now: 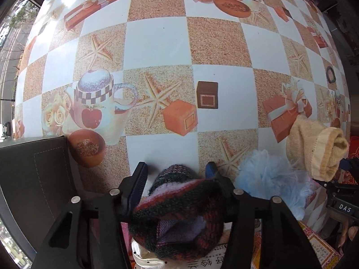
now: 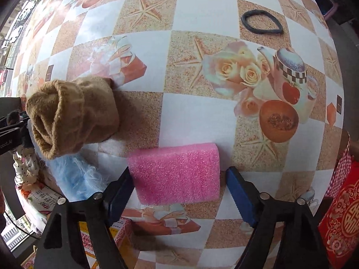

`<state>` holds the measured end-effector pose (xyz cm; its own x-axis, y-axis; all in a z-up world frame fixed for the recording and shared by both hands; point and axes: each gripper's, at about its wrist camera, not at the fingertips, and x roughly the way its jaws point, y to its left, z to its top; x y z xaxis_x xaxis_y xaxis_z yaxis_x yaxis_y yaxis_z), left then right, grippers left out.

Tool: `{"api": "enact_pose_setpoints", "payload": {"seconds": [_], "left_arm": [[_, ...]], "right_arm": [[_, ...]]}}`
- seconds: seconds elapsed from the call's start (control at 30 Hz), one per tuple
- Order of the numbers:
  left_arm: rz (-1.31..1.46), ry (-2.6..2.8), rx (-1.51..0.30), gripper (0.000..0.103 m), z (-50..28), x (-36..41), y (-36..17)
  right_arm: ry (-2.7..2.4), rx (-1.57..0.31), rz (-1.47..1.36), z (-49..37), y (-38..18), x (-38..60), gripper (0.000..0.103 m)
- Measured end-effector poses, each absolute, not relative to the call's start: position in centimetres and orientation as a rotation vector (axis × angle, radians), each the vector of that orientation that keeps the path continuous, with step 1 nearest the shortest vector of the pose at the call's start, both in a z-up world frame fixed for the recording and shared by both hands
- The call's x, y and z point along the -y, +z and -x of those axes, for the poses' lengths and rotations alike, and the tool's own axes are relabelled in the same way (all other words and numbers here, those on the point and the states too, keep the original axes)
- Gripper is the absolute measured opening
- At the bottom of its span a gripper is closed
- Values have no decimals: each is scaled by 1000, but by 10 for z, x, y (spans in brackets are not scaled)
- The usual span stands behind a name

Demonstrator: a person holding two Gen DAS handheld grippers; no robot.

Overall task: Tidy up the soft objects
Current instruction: 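Grasp the pink sponge with right tool while left tool grasps striped knit sock, then lift and carry the sponge and knit sock with both tools over the box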

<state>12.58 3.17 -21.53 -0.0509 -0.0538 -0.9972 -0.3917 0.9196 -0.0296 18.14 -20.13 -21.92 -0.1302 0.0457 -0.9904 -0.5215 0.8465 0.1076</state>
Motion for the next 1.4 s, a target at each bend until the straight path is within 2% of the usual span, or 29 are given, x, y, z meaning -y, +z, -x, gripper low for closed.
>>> {"api": "enact_pose_setpoints", "payload": {"seconds": [0.03, 0.1, 0.63, 0.87, 1.4], "left_arm": [[352, 279, -1604, 48, -127, -30, -212], [336, 271, -1589, 46, -127, -26, -207], [263, 173, -1464, 46, -116, -8, -131], [199, 82, -1449, 46, -90, 26, -108], [131, -71, -1452, 46, -11, 72, -90]], "right_arm": [[506, -1639, 368, -189, -218, 203, 73], [514, -1653, 318, -194, -215, 211, 72], [482, -1606, 118, -190, -153, 275, 72], [467, -1582, 82, -198, -119, 294, 72], [483, -1563, 166, -107, -120, 292, 73]]}}
